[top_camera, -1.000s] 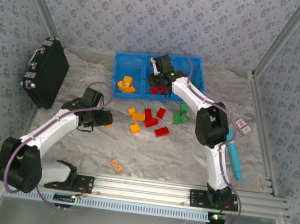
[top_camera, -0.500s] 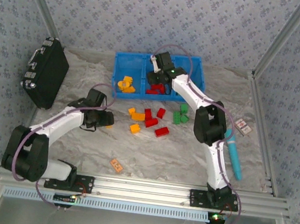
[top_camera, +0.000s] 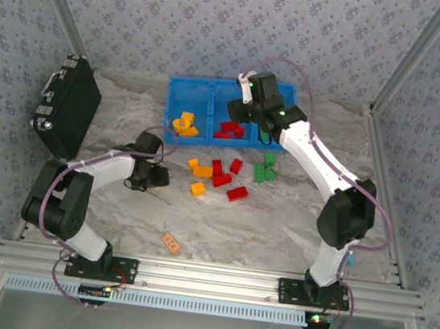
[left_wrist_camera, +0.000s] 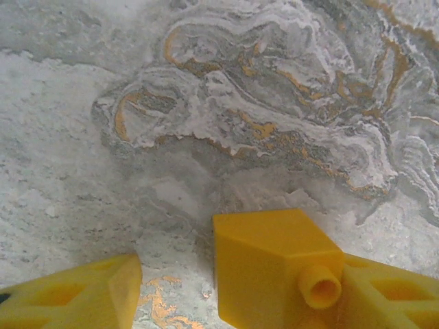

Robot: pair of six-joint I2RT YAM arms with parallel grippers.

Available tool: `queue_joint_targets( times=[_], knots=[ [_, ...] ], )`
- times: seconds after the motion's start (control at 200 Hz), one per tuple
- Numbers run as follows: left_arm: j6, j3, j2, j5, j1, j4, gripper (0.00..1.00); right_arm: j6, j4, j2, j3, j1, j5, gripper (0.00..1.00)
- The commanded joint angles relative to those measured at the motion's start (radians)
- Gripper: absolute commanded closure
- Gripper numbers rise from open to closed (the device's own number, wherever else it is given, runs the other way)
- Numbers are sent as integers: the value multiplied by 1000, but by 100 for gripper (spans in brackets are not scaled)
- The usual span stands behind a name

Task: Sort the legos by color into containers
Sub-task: Pick up the lego from the middle-left of the table.

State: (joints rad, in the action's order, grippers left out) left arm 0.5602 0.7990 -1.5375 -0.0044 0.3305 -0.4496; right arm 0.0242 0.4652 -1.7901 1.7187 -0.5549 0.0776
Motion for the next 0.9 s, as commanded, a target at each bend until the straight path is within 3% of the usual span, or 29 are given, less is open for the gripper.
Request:
queue_joint_targets(
  times=[0.0, 0.175, 0.555, 0.895],
  knots=[
    [16, 22, -29, -9, 8, 33, 40, -25, 19, 78, -56, 4, 54, 43],
    [26, 22, -53, -8, 11, 49, 56, -9, 43, 173, -159, 6, 89, 41],
    [-1, 96, -110, -6, 26, 0, 75, 117, 21, 390, -486, 42, 92, 37],
    [-27, 256, -72, -50, 59, -130, 79, 225, -12, 468, -716, 53, 13, 35]
  ],
)
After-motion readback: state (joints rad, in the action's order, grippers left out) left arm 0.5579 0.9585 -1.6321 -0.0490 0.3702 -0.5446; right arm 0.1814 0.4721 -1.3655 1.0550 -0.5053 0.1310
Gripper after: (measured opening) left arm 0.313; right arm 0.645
